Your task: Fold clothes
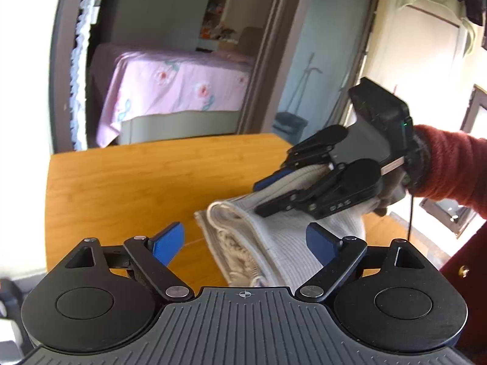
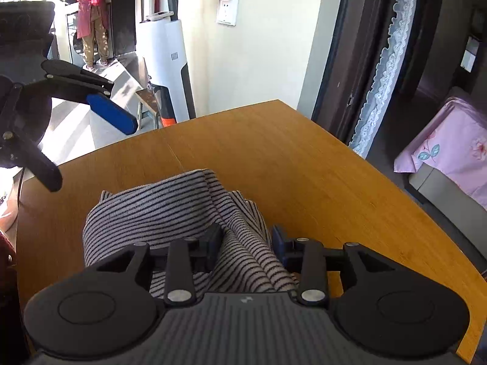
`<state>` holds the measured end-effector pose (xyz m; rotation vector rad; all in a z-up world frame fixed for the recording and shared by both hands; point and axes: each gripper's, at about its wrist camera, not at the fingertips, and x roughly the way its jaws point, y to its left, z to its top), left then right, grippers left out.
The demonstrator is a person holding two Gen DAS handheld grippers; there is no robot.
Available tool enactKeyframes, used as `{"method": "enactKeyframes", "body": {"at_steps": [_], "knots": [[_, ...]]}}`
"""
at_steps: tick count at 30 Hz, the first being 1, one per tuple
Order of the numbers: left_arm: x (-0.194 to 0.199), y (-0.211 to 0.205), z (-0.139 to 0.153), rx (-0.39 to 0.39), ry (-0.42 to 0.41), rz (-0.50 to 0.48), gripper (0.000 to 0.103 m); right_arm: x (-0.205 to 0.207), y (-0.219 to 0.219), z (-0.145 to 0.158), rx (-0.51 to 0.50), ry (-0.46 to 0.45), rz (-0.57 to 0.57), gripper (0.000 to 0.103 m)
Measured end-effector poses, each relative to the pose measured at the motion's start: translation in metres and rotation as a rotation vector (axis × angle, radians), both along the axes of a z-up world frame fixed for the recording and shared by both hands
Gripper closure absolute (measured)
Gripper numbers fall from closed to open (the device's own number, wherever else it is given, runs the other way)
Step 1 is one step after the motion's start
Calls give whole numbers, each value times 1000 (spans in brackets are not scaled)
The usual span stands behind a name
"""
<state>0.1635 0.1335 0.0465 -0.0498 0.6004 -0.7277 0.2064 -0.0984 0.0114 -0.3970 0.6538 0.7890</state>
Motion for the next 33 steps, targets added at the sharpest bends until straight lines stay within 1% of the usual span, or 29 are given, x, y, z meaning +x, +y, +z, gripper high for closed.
{"method": "enactKeyframes", "body": {"at_steps": [1, 3, 5, 6, 8, 10, 11, 12, 14, 15, 17, 20, 22, 23, 24, 26, 28, 29, 30, 31, 32, 33], "knots": [[0, -8, 5, -13, -10, -31, 11, -5, -9, 5, 20, -20, -27, 64], [6, -30, 2, -5, -14, -92, 11, -15, -27, 12, 42, -70, -85, 53], [11, -52, -3, 16, -18, -145, 11, -23, -38, 4, -27, -145, -167, 51], [15, -60, -7, 23, -16, -162, 11, -24, -42, -5, -78, -180, -214, 50], [26, -74, -15, 44, -6, -185, 12, -23, -48, -31, -161, -206, -297, 50], [39, -87, -23, 74, 2, -200, 12, -18, -59, -46, -113, -160, -352, 50], [46, -93, -28, 96, 20, -197, 12, -16, -65, -45, -73, -143, -376, 50], [52, -99, -33, 119, 42, -186, 13, -18, -68, -39, -43, -153, -388, 50], [61, -105, -41, 139, 60, -173, 9, -32, -71, -21, 22, -202, -380, 50], [66, -108, -45, 149, 69, -167, 7, -42, -75, -10, 73, -209, -352, 50], [66, -107, -46, 155, 78, -147, 7, -60, -79, 5, 160, -193, -281, 49], [63, -110, -46, 171, 67, -127, 6, -83, -68, 1, 116, -162, -233, 43], [63, -110, -47, 166, 69, -115, 5, -82, -58, -29, -50, -191, -287, 43], [64, -109, -47, 160, 71, -111, 5, -81, -58, -43, -86, -212, -309, 38], [63, -109, -47, 156, 72, -108, 5, -77, -62, -45, -64, -197, -343, 28], [61, -110, -46, 161, 62, -107, 5, -73, -72, -38, 14, -142, -405, 28], [56, -112, -42, 188, 44, -104, 5, -80, -88, -21, 135, -82, -419, 28], [52, -111, -37, 193, 31, -107, 5, -83, -96, -15, 202, -29, -419, 27], [47, -109, -31, 199, 17, -110, 5, -87, -105, -9, 271, 31, -417, 26], [45, -107, -23, 197, -9, -113, 5, -91, -117, -5, 358, 135, -412, 24], [44, -104, -18, 197, -31, -111, 5, -95, -122, -9, 438, 251, -392, 17], [45, -103, -14, 199, -41, -103, 5, -98, -127, -16, 515, 369, -368, 14]]}}
